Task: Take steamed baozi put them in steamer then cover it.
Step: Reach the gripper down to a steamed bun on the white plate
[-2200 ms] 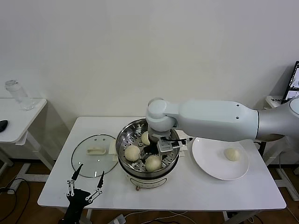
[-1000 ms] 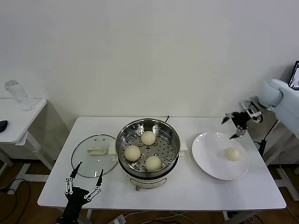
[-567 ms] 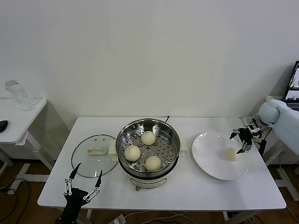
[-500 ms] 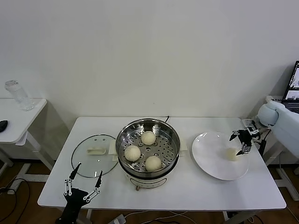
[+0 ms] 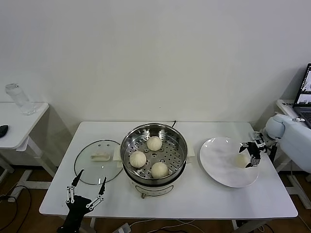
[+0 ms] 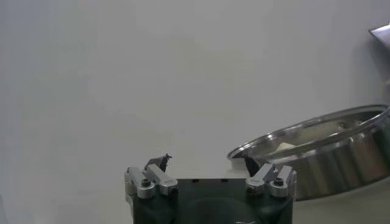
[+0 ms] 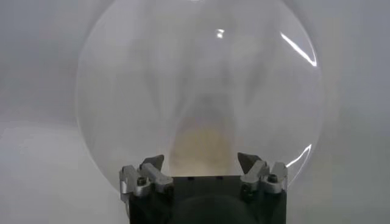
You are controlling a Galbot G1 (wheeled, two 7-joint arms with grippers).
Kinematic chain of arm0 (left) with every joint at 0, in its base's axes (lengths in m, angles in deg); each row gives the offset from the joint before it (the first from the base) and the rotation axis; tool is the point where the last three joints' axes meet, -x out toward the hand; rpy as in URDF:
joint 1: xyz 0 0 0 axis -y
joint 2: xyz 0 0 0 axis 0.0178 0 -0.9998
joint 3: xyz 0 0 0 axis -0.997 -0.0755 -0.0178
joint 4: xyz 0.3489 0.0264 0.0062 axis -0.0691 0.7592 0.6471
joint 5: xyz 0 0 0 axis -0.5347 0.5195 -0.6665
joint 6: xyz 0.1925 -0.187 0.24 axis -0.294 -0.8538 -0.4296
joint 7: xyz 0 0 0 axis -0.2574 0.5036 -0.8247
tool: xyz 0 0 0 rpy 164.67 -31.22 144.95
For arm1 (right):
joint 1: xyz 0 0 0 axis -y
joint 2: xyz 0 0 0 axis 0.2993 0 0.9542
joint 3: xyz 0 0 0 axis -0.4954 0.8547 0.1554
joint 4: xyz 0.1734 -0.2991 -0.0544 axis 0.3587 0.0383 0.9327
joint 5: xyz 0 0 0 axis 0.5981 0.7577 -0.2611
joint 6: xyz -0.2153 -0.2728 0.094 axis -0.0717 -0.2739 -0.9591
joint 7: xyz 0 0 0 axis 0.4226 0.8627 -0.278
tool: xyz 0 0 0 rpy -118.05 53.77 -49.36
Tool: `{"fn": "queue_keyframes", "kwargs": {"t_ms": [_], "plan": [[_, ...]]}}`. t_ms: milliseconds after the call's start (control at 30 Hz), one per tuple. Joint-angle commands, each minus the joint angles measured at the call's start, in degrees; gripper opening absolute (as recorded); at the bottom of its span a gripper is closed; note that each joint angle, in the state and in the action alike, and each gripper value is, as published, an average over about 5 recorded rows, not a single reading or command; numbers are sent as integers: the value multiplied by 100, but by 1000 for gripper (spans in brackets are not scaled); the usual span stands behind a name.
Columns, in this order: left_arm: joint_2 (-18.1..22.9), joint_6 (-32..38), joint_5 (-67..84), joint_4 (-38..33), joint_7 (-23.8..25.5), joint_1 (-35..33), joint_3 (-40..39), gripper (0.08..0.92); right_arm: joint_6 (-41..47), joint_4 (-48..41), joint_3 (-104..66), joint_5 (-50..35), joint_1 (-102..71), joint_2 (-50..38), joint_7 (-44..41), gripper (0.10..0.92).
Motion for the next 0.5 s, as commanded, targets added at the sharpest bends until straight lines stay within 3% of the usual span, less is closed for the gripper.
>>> {"fn": "queue_keyframes", "kwargs": {"t_ms": [33,300,500], "plan": [[3,-13,-7,11,-2,12,-4,823,6,-151,-139,92,-140,40,115,795],[9,-18,-7,1,-5,22,-13,823,93,184,84,-147,207,-101,50,637],[-4,-35,-12,-1,-5,36,-33,823,378,1073,793,-829,1347,-263,-481,620]]}}
